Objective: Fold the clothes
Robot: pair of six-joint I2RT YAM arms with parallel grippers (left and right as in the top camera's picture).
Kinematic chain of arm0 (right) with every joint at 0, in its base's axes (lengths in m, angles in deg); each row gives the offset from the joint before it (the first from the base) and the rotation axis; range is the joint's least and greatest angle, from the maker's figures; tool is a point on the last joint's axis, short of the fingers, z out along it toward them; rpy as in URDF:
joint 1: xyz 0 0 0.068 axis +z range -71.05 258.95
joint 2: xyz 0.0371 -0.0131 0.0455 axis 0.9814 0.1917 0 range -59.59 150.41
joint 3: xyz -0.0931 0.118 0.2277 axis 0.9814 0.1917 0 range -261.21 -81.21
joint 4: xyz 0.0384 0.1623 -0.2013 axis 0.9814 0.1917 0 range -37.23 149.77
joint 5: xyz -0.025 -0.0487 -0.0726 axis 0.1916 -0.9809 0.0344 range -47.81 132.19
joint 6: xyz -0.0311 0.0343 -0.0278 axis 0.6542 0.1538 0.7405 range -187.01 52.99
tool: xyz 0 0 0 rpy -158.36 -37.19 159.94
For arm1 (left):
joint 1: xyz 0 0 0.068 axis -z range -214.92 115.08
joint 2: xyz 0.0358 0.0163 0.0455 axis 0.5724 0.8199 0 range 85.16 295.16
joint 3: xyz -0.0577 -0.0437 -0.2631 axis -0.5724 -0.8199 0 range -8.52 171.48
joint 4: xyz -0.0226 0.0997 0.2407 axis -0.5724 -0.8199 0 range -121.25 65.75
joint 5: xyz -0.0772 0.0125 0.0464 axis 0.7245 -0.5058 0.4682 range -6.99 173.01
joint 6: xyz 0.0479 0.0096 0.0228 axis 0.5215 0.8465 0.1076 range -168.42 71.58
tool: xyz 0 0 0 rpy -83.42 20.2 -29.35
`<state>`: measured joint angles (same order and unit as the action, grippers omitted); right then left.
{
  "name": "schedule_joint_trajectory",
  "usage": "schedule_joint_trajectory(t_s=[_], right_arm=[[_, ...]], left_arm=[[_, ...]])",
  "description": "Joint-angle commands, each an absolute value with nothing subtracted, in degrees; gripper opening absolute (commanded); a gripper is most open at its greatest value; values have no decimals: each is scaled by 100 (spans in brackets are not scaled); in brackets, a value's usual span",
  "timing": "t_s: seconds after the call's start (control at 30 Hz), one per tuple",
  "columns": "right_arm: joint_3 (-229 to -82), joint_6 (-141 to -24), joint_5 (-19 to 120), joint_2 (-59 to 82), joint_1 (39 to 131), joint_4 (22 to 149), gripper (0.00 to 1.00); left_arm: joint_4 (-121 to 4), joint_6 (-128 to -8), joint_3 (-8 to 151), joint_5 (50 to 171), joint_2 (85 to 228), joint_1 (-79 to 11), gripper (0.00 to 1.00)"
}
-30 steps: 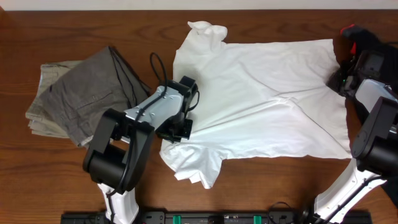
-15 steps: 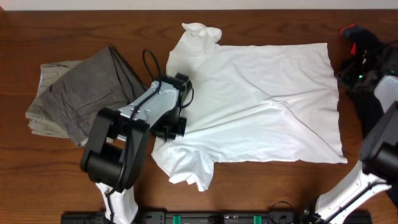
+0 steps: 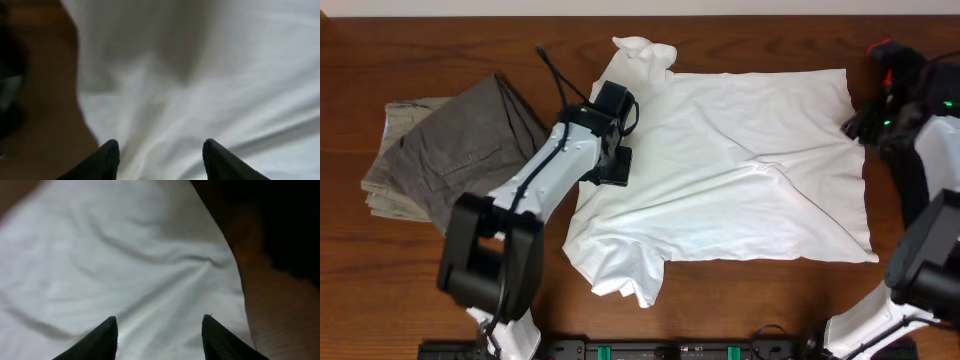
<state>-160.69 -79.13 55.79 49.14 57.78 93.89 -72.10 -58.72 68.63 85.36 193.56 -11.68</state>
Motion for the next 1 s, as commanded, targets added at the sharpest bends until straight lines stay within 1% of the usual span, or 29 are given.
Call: schedule_joint_trajectory(t_s=[0.0, 0.07, 0.17, 0.2, 0.23, 0.37, 0.43, 0.53, 0.57, 0.7, 0.87, 0.9, 0.93, 0.97], right_arm=[[-15982, -8092, 4679, 5250, 5843, 9317, 52], [-15984, -8092, 4642, 5408, 5819, 9188, 53], [-15982, -8109, 4570, 5596, 5782, 9134, 52], [-15982, -8136, 4559, 5668, 5776, 9153, 50], [-15984, -8136, 4561, 5705, 5776, 9171, 50], [-15979, -8157, 4559, 5895, 5787, 9300, 40], [-15979, -8157, 4489, 5921, 5773, 9308, 28], [-16030, -8221, 4100, 5902, 5684, 9212, 5], [-16067, -8219, 4063, 5902, 5649, 9182, 1], [-16261, -8192, 4218, 5902, 5408, 9079, 1], [-16279, -8009, 4714, 5902, 5240, 8779, 2], [-16281, -7967, 4852, 5902, 5229, 8734, 7], [-16283, -7902, 4991, 5902, 5225, 8720, 17], [-16292, -7836, 5151, 5902, 5223, 8723, 33]], left_arm=[[-7165, -5676, 6773, 8446, 19688, -1203, 52], [-7151, -5628, 6773, 8446, 19843, -1203, 45], [-7151, -5520, 6773, 8444, 20024, -1203, 25], [-7151, -5505, 6771, 8444, 20081, -1205, 12], [-7158, -5505, 6771, 8444, 20103, -1203, 6], [-7167, -5503, 6771, 8442, 20131, -1205, 6], [-7175, -5505, 6771, 8409, 20131, -1216, 6], [-7274, -5507, 6773, 8282, 20131, -1257, 6], [-7318, -5510, 6773, 8225, 20131, -1277, 6], [-7562, -5510, 6773, 7924, 20129, -1450, 6], [-7645, -5510, 6773, 7915, 20129, -1729, 6], [-7645, -5507, 6775, 7915, 20129, -1769, 6], [-7652, -5505, 6786, 7915, 20129, -1791, 5], [-7669, -5503, 6806, 7913, 20129, -1804, 6]])
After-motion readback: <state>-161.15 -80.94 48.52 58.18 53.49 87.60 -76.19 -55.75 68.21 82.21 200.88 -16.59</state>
